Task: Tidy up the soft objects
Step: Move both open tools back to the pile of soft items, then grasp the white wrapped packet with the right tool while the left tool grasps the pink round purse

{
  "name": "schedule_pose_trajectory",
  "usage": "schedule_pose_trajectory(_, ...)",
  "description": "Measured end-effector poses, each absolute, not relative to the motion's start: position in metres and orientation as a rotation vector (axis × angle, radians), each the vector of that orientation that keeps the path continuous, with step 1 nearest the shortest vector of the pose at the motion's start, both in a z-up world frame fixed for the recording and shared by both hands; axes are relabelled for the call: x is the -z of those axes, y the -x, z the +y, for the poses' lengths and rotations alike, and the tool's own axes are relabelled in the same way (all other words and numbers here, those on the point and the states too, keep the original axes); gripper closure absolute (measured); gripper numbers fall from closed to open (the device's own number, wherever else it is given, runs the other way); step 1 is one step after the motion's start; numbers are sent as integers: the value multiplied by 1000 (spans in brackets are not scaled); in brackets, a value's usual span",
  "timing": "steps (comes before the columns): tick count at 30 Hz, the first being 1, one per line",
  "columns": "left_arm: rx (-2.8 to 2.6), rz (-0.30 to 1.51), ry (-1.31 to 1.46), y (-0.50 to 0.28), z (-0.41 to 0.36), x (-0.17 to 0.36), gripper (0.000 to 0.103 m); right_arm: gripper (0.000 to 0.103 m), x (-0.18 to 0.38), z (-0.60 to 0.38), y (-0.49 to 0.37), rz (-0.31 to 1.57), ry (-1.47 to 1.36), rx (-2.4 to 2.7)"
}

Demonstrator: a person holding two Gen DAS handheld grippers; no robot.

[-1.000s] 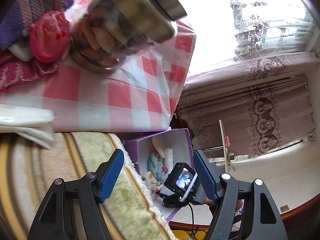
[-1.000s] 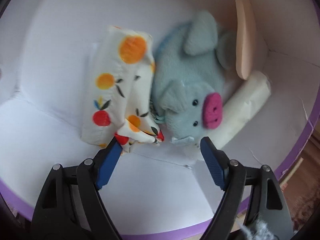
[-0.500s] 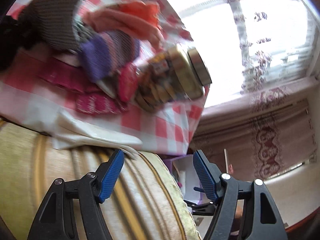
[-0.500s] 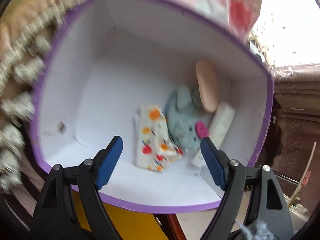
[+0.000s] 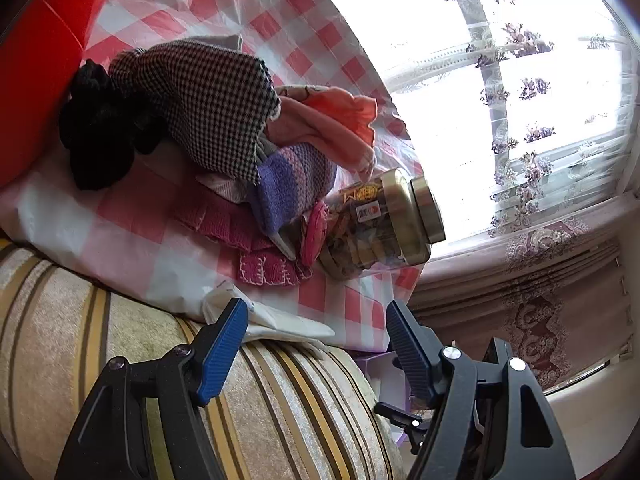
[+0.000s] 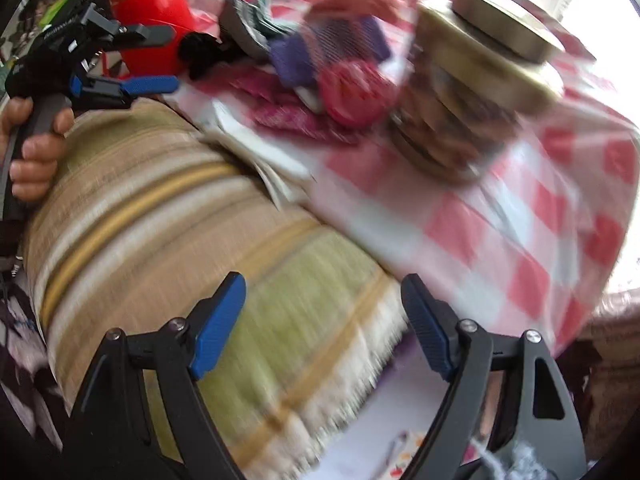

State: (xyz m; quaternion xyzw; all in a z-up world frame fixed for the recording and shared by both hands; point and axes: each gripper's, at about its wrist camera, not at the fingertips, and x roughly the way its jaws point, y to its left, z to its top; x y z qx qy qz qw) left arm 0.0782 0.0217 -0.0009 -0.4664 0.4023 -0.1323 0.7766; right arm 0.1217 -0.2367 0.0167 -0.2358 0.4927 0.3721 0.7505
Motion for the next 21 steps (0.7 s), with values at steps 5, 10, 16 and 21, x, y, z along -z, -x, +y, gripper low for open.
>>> schedule_pose_trajectory(5, 279, 849, 1035, -76, 36, 2, 31, 21, 5, -189, -146, 1067, 561, -897)
schedule_pose_trajectory(10, 284, 839, 1067, -76, 44, 9, 31, 24, 12, -151, -151, 1076, 624, -925)
schedule_pose_trajectory(16, 307, 845, 1090, -79, 48, 16, 31, 40, 31, -125, -162, 1107, 679, -915)
schedule_pose_trajectory(21, 314, 850, 1094, -81, 48, 19, 31, 60, 46, -110, -160, 1100, 690, -939)
